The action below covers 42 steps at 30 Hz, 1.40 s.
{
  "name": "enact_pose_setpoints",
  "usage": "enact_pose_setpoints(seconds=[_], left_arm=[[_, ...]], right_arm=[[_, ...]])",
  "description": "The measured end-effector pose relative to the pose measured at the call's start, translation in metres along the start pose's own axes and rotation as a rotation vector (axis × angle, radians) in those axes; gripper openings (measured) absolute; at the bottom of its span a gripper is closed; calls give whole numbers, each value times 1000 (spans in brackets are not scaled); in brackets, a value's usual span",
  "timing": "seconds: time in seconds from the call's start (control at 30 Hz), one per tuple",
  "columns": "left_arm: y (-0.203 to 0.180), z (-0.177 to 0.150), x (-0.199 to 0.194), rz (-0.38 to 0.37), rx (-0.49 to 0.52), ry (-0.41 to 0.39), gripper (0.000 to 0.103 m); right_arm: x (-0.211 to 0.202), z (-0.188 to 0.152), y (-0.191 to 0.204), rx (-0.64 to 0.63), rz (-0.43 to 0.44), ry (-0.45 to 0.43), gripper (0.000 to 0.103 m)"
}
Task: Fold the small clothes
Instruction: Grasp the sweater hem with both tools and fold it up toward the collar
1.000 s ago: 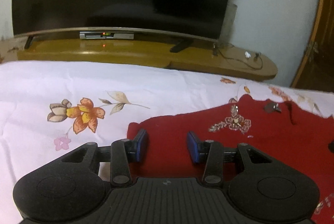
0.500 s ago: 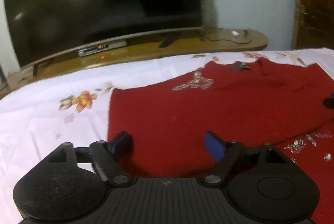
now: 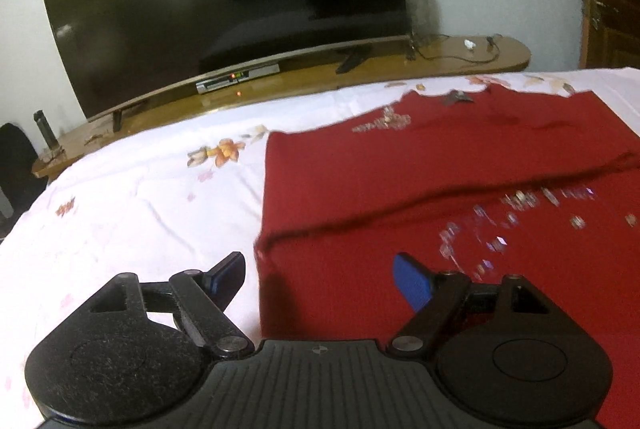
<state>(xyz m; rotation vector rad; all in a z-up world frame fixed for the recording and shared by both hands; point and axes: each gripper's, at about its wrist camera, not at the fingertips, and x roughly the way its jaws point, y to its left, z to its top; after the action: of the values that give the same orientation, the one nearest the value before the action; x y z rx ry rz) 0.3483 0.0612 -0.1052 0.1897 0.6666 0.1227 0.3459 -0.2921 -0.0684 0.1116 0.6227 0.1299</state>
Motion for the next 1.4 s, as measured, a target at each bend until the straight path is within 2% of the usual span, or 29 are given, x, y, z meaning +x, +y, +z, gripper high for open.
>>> enact_pose_setpoints(seconds=[0.07, 0.1, 0.13, 0.2, 0.27, 0.37, 0.4, 0.43, 0.5, 0.53, 0.6, 0.67, 0.77, 0.8, 0.83, 0.87, 0.9, 0.93, 1.0, 1.03, 1.07, 1.13, 1.2, 1.27, 1.33, 1.4], left_arm=[[-3, -7, -10, -6, 9, 9, 84], [-4, -11, -15, -9, 11, 10, 92], [-4, -16, -23, -14, 9, 8, 95], [1, -29, -38, -47, -16, 5, 95], [15, -47, -55, -118, -84, 32, 95], [46, -84, -83, -244, -249, 103, 92], [59, -101, -94, -307, -338, 131, 83], [69, -118, -101, -365, -430, 152, 79], [85, -151, -120, -488, -605, 153, 78], [90, -165, -127, -555, -678, 191, 77], [92, -185, -141, -635, -752, 202, 77], [85, -199, -150, -687, -771, 209, 76], [80, -201, -150, -697, -763, 199, 71], [81, -201, -145, -700, -787, 203, 55], [81, -203, -137, -697, -812, 220, 40], [80, -204, -131, -695, -821, 226, 35], [79, -206, -127, -700, -830, 224, 26], [79, -207, -122, -697, -847, 229, 16], [75, -204, -113, -688, -846, 239, 7], [75, -205, -113, -686, -851, 229, 4], [75, -203, -115, -686, -858, 205, 3], [82, -202, -137, -711, -849, 104, 3], [88, -203, -151, -717, -835, 68, 3], [90, -211, -153, -704, -824, 82, 3], [86, -223, -140, -644, -796, 167, 3], [85, -230, -134, -654, -826, 151, 3]], right_arm=[[-13, -4, -6, 24, 10, 8, 59], [-20, -6, -9, 44, 19, 14, 61], [-27, -10, -14, 70, 28, 21, 64], [-43, -20, -23, 122, 52, 40, 64], [-61, -35, -33, 184, 80, 65, 64], [-93, -66, -45, 288, 118, 120, 64], [-104, -77, -48, 322, 138, 137, 64], [-115, -90, -51, 355, 161, 157, 64], [-133, -114, -51, 411, 192, 188, 64], [-144, -127, -50, 436, 222, 183, 64], [-161, -145, -46, 495, 286, 190, 64], [-168, -161, -39, 560, 370, 228, 64], [-174, -169, -23, 540, 390, 226, 64], [-173, -168, -21, 538, 389, 225, 64], [-170, -167, -20, 548, 395, 228, 58], [-165, -165, -19, 559, 410, 240, 52], [-160, -165, -19, 561, 421, 257, 41], [-154, -165, -16, 555, 420, 265, 36], [-147, -163, -13, 548, 417, 261, 21], [-146, -161, -13, 543, 395, 264, 8], [-146, -159, -12, 529, 378, 260, 6], [-161, -154, -9, 490, 371, 211, 6], [-183, -145, -8, 434, 377, 158, 5], [-196, -140, -10, 387, 363, 132, 5], [-195, -142, -16, 379, 344, 141, 5], [-178, -153, -22, 395, 302, 196, 5]])
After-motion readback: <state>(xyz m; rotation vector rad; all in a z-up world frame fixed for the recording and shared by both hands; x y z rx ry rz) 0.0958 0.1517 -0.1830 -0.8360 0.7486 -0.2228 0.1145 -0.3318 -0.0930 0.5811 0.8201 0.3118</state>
